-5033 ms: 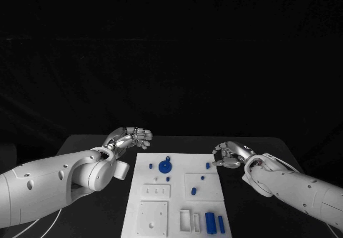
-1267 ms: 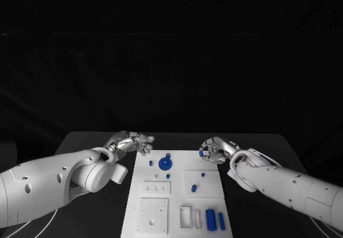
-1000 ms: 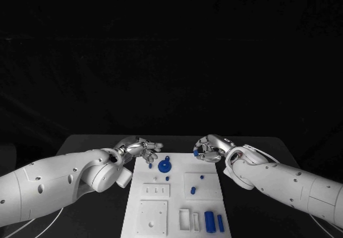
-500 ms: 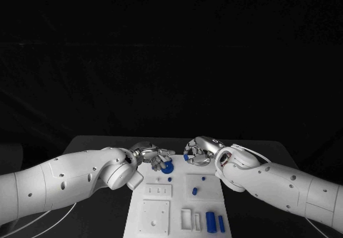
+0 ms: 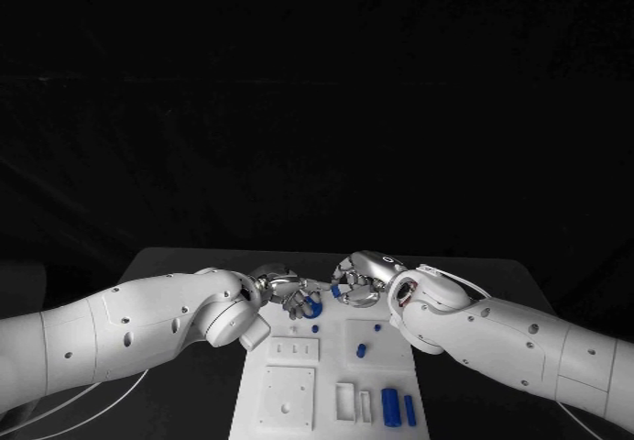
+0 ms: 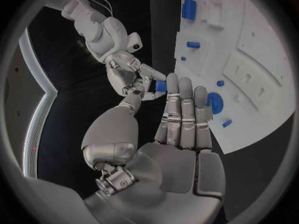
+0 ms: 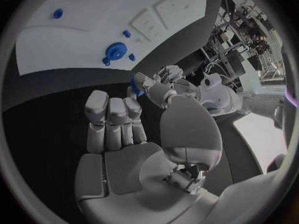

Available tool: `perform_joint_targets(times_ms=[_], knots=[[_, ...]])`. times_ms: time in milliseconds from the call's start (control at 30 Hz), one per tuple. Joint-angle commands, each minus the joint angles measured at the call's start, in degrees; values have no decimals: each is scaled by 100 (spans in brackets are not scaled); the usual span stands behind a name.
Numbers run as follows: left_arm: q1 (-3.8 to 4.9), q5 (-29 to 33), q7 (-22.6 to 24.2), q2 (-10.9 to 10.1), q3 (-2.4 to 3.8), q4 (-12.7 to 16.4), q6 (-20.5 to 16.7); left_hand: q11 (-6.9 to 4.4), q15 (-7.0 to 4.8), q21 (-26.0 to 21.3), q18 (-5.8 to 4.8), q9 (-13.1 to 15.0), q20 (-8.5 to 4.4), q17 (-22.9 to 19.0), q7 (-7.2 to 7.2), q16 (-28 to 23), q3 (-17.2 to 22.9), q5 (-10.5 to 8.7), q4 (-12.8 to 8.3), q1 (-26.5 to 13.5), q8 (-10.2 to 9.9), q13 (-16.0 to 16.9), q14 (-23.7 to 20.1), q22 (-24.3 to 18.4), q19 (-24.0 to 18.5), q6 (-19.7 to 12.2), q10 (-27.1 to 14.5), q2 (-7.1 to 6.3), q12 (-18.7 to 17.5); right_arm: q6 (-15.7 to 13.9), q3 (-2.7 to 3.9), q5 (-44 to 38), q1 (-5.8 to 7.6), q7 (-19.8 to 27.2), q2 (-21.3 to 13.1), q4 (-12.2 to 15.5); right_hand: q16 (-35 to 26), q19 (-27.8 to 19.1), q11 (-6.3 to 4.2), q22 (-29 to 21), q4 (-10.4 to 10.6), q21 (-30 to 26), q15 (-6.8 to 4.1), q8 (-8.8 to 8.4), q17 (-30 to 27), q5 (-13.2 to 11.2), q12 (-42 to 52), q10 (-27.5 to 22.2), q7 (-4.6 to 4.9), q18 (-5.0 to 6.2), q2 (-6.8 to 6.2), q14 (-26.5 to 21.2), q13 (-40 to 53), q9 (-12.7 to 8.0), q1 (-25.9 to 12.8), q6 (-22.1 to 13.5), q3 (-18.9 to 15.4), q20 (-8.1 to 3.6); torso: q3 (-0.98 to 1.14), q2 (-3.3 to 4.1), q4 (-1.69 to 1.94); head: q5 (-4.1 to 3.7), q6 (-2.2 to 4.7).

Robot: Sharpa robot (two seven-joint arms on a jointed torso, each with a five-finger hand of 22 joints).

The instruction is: Assemble the parts on the task board

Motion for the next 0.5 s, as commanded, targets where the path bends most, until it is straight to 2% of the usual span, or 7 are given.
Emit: perform_joint_targets(times_ms=[33, 167, 500], knots=[[4, -100, -112, 19, 3, 11, 101, 1, 9, 3, -17, -7, -293, -22, 30, 30, 2, -18, -19, 40, -47, 25, -47, -7, -55, 13, -57, 83, 25, 112, 0, -115, -1, -68, 10, 49, -33, 38, -10, 65, 2, 24, -50, 32, 8, 38, 21, 31, 190, 494, 14, 8, -2, 79, -37, 244, 42, -20, -4, 5, -8, 12, 3], [4, -120, -144, 41, 3, 22, 135, 2, 19, 8, -19, -7, -281, -54, 33, 37, 1, -14, -102, 117, -51, 61, -56, -9, -67, 31, -78, 134, 22, 106, 0, -126, -2, -75, 24, 95, -35, 40, -11, 63, 1, 23, -51, 31, 8, 50, 23, 34, 190, 494, 15, 9, 1, 80, -42, 244, 47, -20, -7, 4, 6, 3, -10], [4, -125, -168, 63, 4, 25, 116, 6, 26, 11, -22, -12, -273, -81, 36, 44, -1, -7, -160, 155, -65, 90, -63, -14, -75, 30, -92, 209, 16, 124, 0, -127, -3, -82, 56, 209, -38, 44, -11, 60, -4, 20, -52, 27, 7, 70, 17, 30, 189, 494, 12, 10, -4, 82, -52, 244, 54, -20, -16, 6, 3, 24, -19]])
